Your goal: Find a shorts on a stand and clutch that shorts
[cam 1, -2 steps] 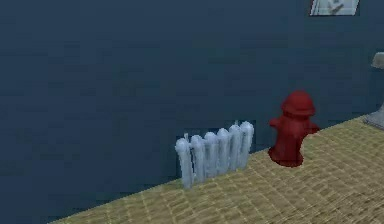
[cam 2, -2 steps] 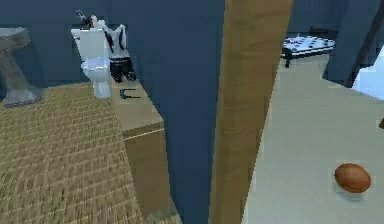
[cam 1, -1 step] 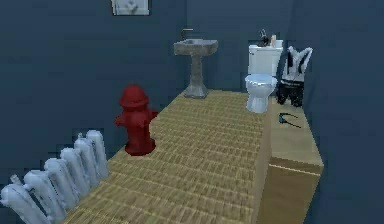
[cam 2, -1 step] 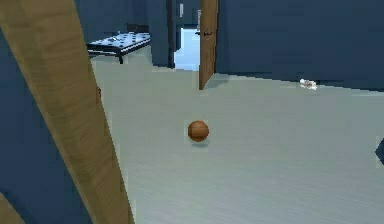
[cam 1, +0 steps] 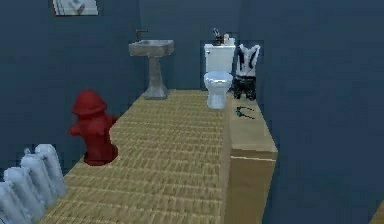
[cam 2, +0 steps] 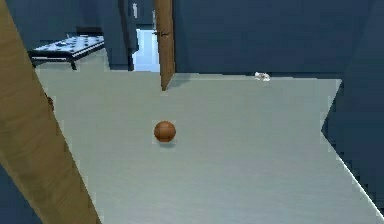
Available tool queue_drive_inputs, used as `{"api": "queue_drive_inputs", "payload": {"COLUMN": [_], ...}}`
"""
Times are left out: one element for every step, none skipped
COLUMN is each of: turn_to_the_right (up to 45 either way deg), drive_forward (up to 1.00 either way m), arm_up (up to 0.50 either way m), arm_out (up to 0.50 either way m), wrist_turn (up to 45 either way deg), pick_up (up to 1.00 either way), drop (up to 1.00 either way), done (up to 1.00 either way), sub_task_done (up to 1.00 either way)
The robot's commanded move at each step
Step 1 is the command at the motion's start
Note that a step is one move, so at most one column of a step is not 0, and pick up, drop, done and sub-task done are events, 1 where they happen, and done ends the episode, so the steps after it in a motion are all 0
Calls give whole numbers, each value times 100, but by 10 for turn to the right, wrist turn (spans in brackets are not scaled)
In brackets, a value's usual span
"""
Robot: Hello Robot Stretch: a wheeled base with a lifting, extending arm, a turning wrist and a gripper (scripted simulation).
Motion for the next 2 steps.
{"api": "queue_drive_inputs", "payload": {"turn_to_the_right": [0,-330], "drive_forward": [10,0], "arm_up": [0,0], "arm_out": [0,0], "wrist_turn": [0,0], "pick_up": [0,0], "drop": [0,0], "done": [0,0], "sub_task_done": [0,0]}}
